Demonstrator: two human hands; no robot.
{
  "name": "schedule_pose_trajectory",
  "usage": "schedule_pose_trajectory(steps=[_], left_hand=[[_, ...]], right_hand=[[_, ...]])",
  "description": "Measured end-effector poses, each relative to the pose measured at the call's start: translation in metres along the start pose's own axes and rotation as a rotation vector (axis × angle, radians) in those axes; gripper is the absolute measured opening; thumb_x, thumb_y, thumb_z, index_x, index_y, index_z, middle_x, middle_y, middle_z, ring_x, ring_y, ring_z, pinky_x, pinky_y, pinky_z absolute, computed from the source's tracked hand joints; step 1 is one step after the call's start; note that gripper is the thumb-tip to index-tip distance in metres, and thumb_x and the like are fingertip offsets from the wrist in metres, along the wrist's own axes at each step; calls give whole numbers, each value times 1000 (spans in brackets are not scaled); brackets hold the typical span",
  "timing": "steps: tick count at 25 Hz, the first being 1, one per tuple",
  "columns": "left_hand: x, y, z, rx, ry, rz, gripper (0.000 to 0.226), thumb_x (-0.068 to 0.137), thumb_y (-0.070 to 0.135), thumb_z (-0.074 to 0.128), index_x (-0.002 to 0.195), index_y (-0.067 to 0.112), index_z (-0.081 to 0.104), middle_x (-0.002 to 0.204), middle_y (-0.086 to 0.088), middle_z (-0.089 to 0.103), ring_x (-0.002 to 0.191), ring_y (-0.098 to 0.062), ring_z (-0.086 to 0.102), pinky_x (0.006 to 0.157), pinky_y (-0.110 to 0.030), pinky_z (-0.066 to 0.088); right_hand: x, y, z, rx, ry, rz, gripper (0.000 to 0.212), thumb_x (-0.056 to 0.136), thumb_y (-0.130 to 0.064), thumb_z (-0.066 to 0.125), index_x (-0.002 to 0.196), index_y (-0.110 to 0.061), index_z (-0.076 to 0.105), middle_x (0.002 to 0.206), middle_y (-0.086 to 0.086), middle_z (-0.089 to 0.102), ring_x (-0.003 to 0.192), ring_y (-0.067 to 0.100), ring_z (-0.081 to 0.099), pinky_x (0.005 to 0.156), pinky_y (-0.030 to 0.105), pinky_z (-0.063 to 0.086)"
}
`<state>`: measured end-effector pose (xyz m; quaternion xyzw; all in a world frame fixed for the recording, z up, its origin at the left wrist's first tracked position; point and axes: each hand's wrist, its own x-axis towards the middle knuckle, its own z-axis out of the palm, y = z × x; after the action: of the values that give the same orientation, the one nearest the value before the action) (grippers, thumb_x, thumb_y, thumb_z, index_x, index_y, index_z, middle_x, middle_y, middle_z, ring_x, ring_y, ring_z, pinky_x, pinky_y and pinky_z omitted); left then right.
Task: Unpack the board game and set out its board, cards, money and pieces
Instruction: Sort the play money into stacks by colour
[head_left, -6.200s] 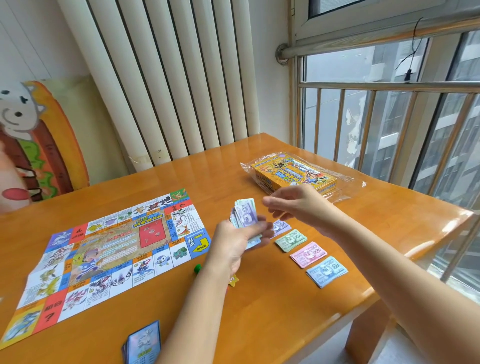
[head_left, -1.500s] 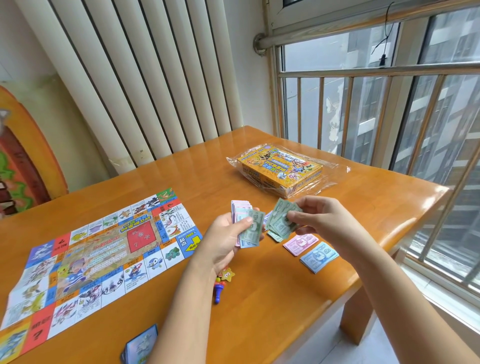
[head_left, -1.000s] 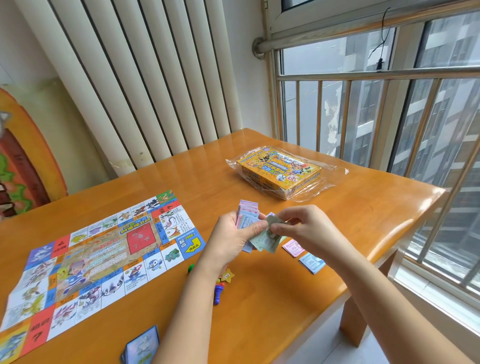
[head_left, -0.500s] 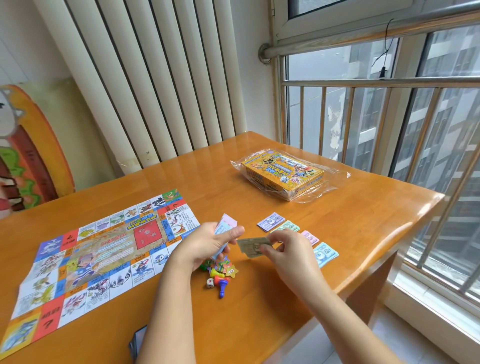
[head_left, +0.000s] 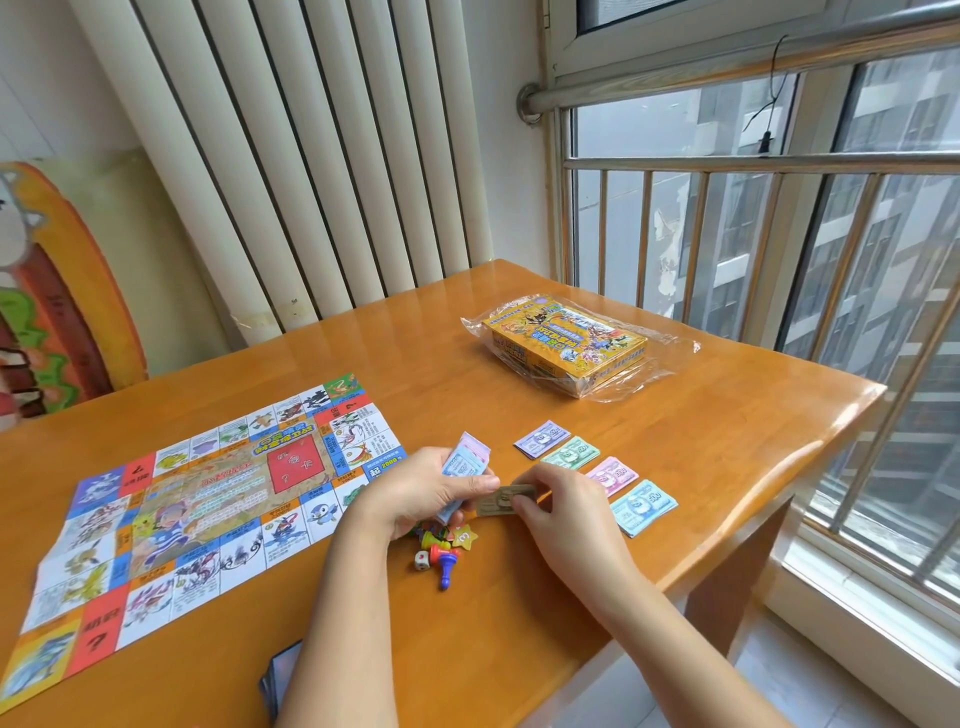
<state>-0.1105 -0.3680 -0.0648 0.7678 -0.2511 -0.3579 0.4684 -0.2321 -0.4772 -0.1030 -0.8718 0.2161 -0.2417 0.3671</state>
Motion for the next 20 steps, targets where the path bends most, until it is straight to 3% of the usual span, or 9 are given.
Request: schedule_pose_trajectory(steps=[5,9,12,15,20], left_hand=[[-3,0,0,27,4,-11,11,84,3,67,92,6,60,70,-3,60,44,-4,50,44,-16,40],[2,9,12,-135,62,93,9,86,-1,64,86,7,59,70,-4,58,48,-5,51,45,-15,43],[11,14,32,-220,109,122,7,88,5,63,86,9,58,72,-5,58,49,-4,53,44,-15,42],[19,14,45,-212,161,83,9,93,17,58,88,10,59,81,-4,63,58,-10,53,45,-17,42],[22,17,57,-341,170,-70,17,99,16,47,90,6,58,81,-9,65,54,-10,52,40,-15,41]], right_hand=[[1,2,4,41,5,16,11,87,-14,60,97,-17,65,88,-7,62,82,11,55,64,11,36],[16,2,-17,120,84,45,3,85,-15,65,84,-17,64,75,-10,58,69,9,50,58,7,35],[41,1,-50,121,-13,43,11,84,-15,68,76,-20,63,65,-11,55,54,3,44,49,13,32],[70,11,-79,157,-57,129,8,83,-12,70,77,-14,67,57,-6,52,50,10,40,48,22,31],[93,33,-76,119,-168,279,13,78,-10,75,87,-2,70,71,8,59,59,16,42,53,28,36]])
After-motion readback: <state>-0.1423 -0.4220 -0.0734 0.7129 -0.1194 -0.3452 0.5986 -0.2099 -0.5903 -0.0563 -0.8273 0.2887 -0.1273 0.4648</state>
